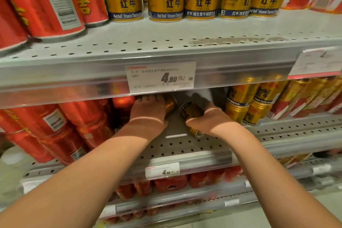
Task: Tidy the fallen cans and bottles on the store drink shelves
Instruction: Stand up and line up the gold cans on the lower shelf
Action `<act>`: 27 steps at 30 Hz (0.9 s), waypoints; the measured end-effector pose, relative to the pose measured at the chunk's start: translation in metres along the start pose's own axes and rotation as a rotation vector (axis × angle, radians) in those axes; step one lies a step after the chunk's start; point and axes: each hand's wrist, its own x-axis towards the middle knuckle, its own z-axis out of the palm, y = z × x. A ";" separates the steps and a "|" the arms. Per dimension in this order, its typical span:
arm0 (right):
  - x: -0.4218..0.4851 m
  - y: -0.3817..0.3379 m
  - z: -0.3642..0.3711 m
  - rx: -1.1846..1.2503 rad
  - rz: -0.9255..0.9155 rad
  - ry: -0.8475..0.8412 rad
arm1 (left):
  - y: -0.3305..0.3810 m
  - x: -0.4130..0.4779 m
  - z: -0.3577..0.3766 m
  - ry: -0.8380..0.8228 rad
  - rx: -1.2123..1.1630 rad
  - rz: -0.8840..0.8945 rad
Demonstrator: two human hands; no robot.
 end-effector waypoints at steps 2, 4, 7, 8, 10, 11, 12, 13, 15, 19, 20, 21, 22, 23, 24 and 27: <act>-0.002 0.002 -0.004 -0.115 -0.034 -0.076 | -0.003 -0.001 0.001 0.026 -0.071 0.007; -0.003 0.006 -0.003 -0.141 -0.087 -0.076 | -0.006 -0.006 0.002 0.062 -0.210 -0.006; 0.000 0.016 0.003 -0.023 -0.187 -0.002 | -0.006 -0.016 -0.002 0.159 -0.408 -0.024; 0.001 0.019 0.006 0.039 -0.222 0.024 | -0.007 -0.019 -0.003 0.175 -0.460 -0.019; 0.004 0.026 0.012 0.151 -0.288 0.074 | -0.011 -0.024 -0.006 0.182 -0.535 -0.014; 0.006 0.030 0.015 0.201 -0.310 0.091 | -0.014 -0.025 -0.007 0.177 -0.556 -0.020; 0.007 0.033 0.017 0.255 -0.319 0.103 | -0.016 -0.027 -0.008 0.172 -0.570 -0.025; 0.007 0.036 0.018 0.301 -0.317 0.107 | -0.018 -0.028 -0.008 0.169 -0.580 -0.024; 0.005 0.040 0.019 0.334 -0.321 0.092 | -0.021 -0.031 -0.006 0.160 -0.578 -0.004; -0.001 0.043 0.015 0.209 -0.356 0.131 | -0.021 -0.033 -0.004 0.158 -0.559 0.031; -0.004 0.043 0.012 0.163 -0.365 0.151 | -0.021 -0.033 -0.004 0.162 -0.569 0.030; -0.006 0.044 0.008 0.123 -0.374 0.170 | -0.021 -0.032 -0.003 0.166 -0.580 0.030; -0.009 0.044 0.003 0.099 -0.383 0.189 | -0.021 -0.032 -0.003 0.166 -0.589 0.032; -0.011 0.045 -0.002 0.099 -0.393 0.211 | -0.022 -0.031 -0.002 0.163 -0.592 0.037; -0.013 0.045 -0.007 0.115 -0.407 0.234 | -0.022 -0.031 -0.001 0.162 -0.589 0.047; -0.015 0.043 -0.014 0.094 -0.438 0.289 | -0.022 -0.031 0.003 0.178 -0.569 0.096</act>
